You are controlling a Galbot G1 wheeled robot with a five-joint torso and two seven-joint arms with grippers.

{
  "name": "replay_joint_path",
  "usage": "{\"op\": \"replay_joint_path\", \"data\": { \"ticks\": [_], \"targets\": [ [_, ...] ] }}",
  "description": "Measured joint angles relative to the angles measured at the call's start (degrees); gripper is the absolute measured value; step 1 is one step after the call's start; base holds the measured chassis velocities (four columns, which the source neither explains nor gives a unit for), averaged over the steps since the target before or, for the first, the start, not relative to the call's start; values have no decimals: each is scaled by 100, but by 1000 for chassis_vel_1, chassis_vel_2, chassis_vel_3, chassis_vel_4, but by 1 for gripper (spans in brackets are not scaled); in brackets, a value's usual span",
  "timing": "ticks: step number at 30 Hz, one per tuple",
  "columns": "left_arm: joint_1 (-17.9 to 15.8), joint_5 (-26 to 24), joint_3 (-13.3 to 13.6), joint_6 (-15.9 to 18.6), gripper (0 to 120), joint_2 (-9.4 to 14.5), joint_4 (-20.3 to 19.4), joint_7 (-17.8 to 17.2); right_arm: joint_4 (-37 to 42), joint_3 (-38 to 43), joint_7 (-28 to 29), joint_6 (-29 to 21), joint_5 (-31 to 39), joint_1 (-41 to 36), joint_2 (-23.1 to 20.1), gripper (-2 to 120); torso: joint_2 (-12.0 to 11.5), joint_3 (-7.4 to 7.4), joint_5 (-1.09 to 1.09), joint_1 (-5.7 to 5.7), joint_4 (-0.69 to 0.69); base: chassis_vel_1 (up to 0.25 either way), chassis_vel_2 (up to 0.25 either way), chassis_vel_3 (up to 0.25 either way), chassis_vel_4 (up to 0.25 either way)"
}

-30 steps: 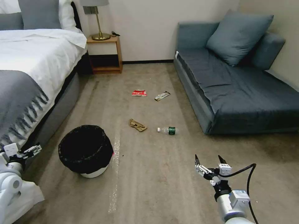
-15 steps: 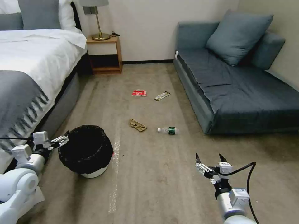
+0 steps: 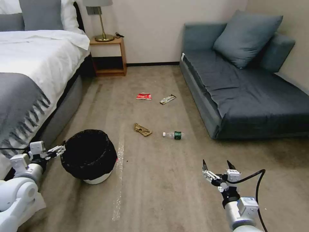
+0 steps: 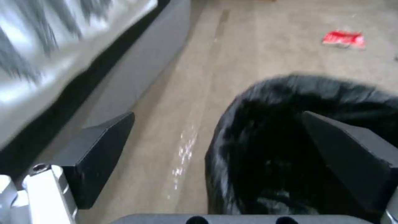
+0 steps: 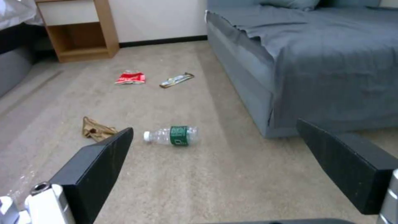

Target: Pick up the trash bin, then pick up the garbage on the floor and place it into the trash bin.

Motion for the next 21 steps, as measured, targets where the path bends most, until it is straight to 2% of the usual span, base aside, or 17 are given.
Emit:
{"op": "replay_joint_path", "data": {
  "ticks": [6,11,13,15,18,21],
  "targets": [
    [-223,-200,308,95,100,-146,398,-87,-8,24,33,2,-11,-14,-9,100,0,0,0,0,1,0,0,0,0],
    [-366,-394,482,187,100,-231,502,-133,-5,49,42,-7,-11,-14,-37,100,0,0,0,0,0,0,0,0,0],
    [-470,-687,602,369,100,-305,518,-213,-5,85,46,-11,-3,-17,-75,100,0,0,0,0,0,0,0,0,0],
    [-490,-752,618,413,100,-315,518,-237,-5,92,48,-12,2,-16,-83,100,0,0,0,0,0,0,0,0,0],
    [-641,-1232,713,708,100,-368,551,-531,-38,106,66,-26,31,30,-120,100,0,0,1,0,1,0,0,0,0],
    [-747,-1360,747,786,100,-378,636,-636,-79,100,79,-46,52,87,-132,100,0,0,5,0,1,0,0,0,0]
  ]
}}
